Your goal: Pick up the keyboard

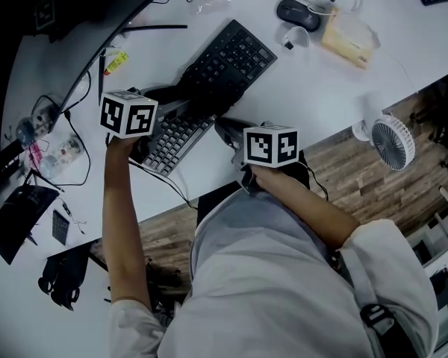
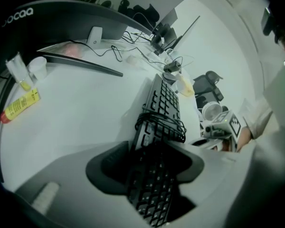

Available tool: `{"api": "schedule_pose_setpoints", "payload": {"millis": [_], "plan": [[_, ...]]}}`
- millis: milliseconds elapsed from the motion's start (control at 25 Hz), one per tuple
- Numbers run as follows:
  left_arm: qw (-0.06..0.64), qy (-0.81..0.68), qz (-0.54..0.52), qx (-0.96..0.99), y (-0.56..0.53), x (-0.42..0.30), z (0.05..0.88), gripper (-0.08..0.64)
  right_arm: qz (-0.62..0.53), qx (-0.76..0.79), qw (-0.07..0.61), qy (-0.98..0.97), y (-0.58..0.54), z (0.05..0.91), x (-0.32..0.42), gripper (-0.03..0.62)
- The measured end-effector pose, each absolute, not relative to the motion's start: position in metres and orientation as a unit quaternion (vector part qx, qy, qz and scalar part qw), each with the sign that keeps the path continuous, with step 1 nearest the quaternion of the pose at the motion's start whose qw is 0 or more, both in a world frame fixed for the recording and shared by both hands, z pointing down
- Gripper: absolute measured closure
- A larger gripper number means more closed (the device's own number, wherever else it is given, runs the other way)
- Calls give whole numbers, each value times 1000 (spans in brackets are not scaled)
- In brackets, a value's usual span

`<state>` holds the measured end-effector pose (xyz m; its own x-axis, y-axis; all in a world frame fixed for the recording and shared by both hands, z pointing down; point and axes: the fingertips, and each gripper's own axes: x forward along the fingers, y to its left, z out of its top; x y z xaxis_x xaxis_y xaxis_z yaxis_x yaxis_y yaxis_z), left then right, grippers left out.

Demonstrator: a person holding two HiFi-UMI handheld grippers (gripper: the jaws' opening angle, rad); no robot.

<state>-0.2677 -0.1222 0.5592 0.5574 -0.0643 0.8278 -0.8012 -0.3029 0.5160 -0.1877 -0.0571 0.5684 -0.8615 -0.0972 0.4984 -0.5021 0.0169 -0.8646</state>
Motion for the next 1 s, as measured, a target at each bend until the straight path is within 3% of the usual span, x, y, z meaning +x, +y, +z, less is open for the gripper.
{"api": "schedule_pose_setpoints", "payload": {"millis": [1000], "plan": [[523,-316,336,716,-114,-275,546,560,684,226,133,-681,-64,569,-186,592]]}}
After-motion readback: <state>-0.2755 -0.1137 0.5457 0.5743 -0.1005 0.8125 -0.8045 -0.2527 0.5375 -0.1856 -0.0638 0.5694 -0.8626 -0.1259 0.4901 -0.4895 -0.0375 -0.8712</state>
